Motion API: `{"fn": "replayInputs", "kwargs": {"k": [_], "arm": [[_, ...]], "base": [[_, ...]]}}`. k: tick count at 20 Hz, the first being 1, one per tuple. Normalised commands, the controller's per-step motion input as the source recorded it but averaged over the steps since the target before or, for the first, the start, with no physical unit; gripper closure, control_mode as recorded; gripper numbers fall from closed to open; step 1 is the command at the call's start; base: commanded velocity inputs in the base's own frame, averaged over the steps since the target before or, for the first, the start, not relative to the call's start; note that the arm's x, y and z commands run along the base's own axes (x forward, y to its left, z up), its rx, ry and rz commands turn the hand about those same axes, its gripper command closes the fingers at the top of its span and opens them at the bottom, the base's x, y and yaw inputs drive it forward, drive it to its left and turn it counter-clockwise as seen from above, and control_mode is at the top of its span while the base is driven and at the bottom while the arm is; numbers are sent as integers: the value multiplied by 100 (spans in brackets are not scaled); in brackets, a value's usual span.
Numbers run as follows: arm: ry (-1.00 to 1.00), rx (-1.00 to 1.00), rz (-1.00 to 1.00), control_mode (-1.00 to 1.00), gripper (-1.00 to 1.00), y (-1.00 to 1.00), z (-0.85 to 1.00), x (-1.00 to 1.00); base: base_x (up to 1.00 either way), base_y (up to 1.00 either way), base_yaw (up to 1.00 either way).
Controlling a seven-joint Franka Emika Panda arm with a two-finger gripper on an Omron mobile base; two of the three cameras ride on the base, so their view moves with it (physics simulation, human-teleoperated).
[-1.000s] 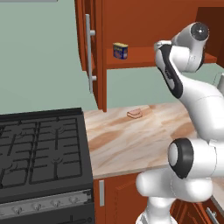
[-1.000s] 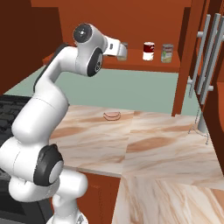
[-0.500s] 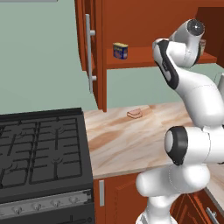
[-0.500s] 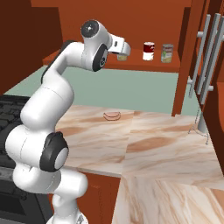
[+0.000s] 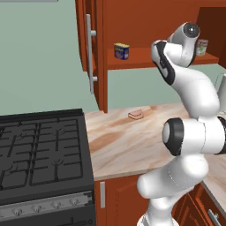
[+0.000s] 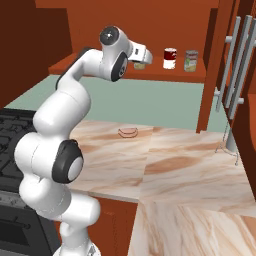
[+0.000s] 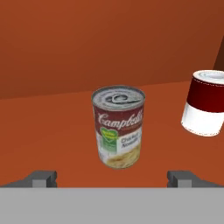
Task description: Stack two cans on top of the other two cans in the cabinet.
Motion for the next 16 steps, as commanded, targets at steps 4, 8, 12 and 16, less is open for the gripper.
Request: {"fn": "replayInputs", "kwargs": {"k": [4, 8, 12, 16], "arm": [[0, 0, 0, -100, -100, -5, -3, 32], [0, 0, 0, -100, -100, -8, -4, 27], [0, 0, 0, -100, -100, -12, -6, 23], [0, 0, 0, -100, -100, -12, -8, 22]], "base": [[0, 0, 0], [0, 0, 0], [0, 0, 0], [0, 0, 0]]}}
